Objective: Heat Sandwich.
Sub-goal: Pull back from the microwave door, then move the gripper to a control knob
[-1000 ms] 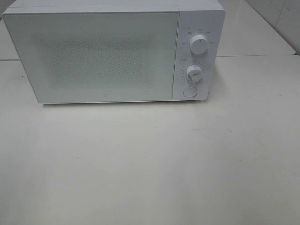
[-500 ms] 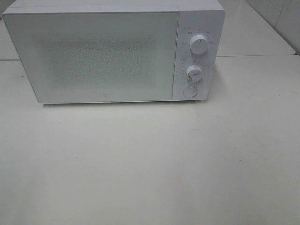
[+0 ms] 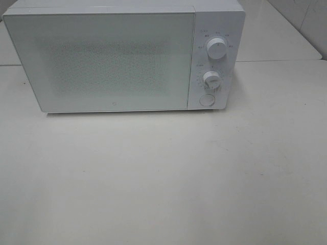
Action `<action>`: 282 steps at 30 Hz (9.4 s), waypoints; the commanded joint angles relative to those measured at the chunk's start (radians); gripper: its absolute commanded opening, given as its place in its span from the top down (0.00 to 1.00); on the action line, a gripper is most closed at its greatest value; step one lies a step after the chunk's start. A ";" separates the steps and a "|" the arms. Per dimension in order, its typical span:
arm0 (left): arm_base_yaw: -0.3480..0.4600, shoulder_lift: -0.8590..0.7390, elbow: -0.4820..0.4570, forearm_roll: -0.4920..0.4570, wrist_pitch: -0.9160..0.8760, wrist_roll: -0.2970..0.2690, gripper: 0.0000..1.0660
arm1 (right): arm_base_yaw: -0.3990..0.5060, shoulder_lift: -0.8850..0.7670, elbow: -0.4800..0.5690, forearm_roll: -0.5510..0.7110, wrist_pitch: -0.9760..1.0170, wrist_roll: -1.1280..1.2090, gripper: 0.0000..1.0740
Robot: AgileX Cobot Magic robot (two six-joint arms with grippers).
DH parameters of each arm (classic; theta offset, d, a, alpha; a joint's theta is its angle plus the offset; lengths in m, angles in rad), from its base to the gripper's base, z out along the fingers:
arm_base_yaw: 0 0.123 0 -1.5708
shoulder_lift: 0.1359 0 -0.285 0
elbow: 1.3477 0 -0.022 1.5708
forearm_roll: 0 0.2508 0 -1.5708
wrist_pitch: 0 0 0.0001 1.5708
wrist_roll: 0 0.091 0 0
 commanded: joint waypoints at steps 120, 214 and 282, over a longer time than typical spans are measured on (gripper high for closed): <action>0.000 -0.027 0.003 -0.003 -0.006 0.000 0.09 | 0.178 1.281 0.191 0.296 -1.662 -0.256 0.29; 0.000 -0.027 0.003 -0.003 -0.006 0.000 0.09 | 0.592 2.030 -0.295 0.793 -2.080 -0.394 0.35; 0.000 -0.027 0.003 -0.003 -0.006 0.000 0.09 | 0.592 2.030 -0.295 0.754 -2.163 0.359 0.91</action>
